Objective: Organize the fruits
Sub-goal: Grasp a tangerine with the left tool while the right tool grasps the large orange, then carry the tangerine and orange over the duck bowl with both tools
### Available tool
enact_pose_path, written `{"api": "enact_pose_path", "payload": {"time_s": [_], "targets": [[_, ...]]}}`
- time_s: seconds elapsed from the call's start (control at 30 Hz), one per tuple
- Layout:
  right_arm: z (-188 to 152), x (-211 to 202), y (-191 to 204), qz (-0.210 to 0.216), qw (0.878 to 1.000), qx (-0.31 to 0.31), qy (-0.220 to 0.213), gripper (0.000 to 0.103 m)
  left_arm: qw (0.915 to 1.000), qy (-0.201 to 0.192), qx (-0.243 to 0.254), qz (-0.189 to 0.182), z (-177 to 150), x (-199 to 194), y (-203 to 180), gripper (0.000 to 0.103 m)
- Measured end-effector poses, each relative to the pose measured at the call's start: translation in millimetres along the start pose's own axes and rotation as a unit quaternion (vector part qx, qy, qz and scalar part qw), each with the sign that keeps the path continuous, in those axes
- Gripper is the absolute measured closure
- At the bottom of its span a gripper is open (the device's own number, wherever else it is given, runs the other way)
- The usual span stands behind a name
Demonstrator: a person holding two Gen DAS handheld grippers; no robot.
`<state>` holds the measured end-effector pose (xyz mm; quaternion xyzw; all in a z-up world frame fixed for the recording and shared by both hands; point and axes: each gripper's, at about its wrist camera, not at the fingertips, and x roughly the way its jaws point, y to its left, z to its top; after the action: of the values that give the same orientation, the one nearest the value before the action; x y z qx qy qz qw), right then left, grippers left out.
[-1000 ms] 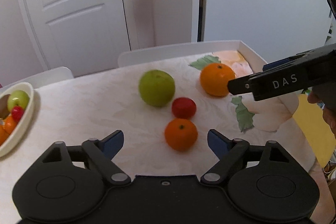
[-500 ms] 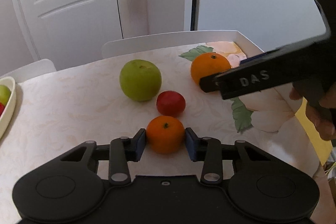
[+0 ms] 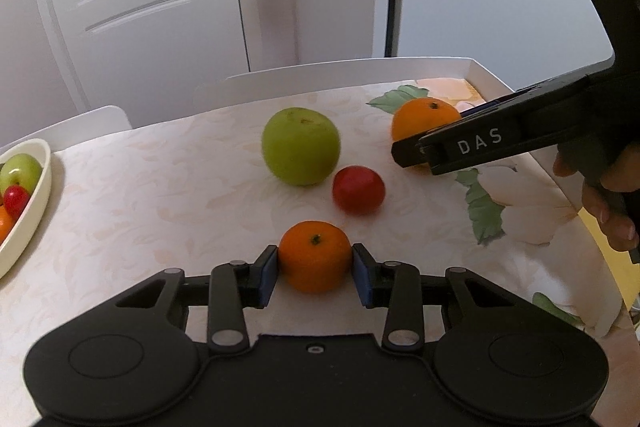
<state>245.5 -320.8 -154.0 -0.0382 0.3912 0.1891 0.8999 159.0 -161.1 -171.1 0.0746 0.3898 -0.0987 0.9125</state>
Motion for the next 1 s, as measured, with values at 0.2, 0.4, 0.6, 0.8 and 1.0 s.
{"api": "enact_pose_path", "payload": {"time_s": [0.2, 0.4, 0.6, 0.8, 1.0], "targets": [[1.0, 0.0, 1.3, -0.012, 1.000, -0.007, -0.001, 0.029, 0.9999, -0.002, -0.011, 0.011, -3.0, -5.0, 6.8, 0.060], [2.2, -5.6, 2.8, -0.017, 1.000, -0.004, -0.005, 0.029, 0.9994, -0.013, -0.023, 0.024, -3.2, -17.5, 14.9, 0.060], [10.3, -28.7, 12.9, -0.014, 1.000, -0.012, -0.020, 0.029, 0.9984, -0.028, -0.033, 0.037, -0.1, -38.8, 24.2, 0.060], [23.7, -51.3, 35.3, 0.001, 0.999, -0.019, -0.030, 0.029, 0.9958, -0.046, -0.057, 0.055, 4.4, -68.7, 43.2, 0.060], [39.5, -64.6, 69.0, 0.021, 0.999, -0.028, -0.039, 0.029, 0.9926, -0.055, -0.075, 0.077, 9.6, -95.7, 74.8, 0.060]]}}
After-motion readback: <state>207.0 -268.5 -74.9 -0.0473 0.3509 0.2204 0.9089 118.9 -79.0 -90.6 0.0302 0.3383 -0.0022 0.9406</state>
